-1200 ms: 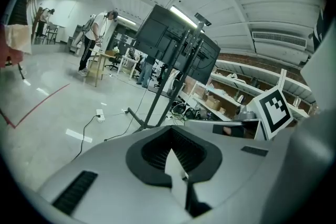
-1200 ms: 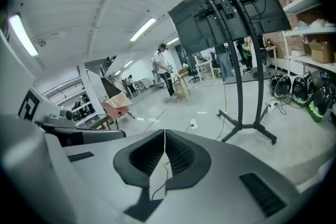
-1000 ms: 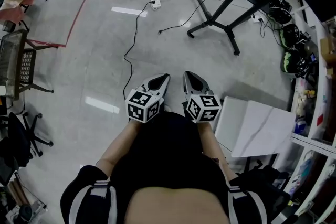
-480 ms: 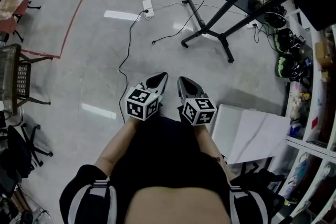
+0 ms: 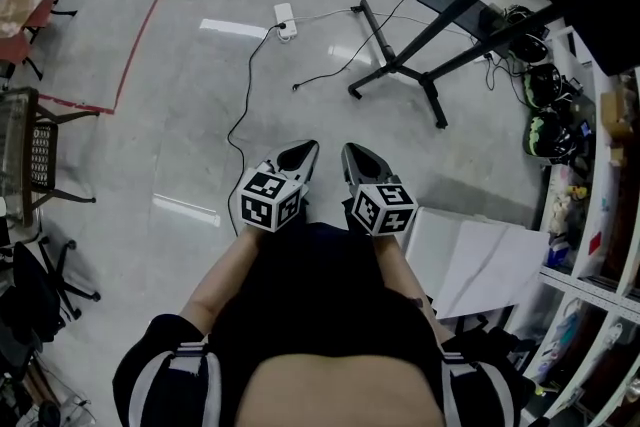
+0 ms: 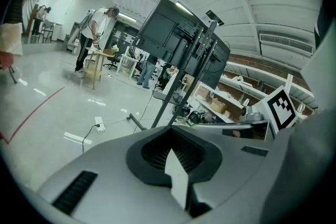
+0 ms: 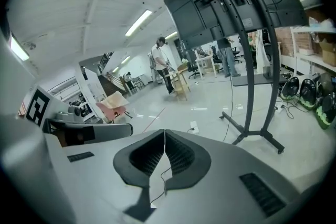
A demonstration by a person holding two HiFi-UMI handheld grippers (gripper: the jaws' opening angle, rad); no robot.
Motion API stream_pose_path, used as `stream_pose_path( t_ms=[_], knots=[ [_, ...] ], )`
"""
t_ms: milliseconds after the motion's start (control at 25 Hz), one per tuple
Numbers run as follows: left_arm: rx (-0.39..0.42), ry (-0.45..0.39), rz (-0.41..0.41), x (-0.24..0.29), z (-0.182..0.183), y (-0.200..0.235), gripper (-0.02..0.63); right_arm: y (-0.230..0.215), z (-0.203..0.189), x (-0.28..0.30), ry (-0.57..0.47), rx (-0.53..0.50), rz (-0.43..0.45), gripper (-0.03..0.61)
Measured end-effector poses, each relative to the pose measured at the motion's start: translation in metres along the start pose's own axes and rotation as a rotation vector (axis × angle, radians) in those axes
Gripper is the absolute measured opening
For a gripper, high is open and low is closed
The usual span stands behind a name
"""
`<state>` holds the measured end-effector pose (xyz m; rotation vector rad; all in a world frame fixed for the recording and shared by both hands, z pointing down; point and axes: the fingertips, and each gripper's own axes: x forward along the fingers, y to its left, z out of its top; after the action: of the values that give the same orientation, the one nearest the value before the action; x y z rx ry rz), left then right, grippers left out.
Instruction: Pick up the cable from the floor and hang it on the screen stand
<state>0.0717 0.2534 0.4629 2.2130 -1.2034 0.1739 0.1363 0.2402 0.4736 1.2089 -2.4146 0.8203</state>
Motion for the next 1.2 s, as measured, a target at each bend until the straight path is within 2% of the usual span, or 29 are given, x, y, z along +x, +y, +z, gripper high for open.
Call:
stream_pose_path(
  t_ms=[480, 600, 800, 1200],
  knots=[
    [-0.011, -0.013, 0.036, -0.004, 0.009, 0.047, 0.003, -0.011, 0.024, 0.024, -0.057, 0.001, -0.030, 0.023],
    [-0.021, -0.015, 0.056, -0.007, 0.012, 0.053, 0.003, -0.020, 0.035, 0.026, -0.067, -0.035, -0.051, 0.023],
    [-0.032, -0.009, 0.069, 0.000, 0.012, 0.065, 0.003, -0.039, 0.054, 0.038, -0.089, -0.014, -0.064, 0.023],
    [-0.077, -0.032, 0.117, 0.022, 0.037, 0.100, 0.003, -0.046, 0.086, 0.090, -0.053, -0.060, -0.015, 0.023]
  ],
)
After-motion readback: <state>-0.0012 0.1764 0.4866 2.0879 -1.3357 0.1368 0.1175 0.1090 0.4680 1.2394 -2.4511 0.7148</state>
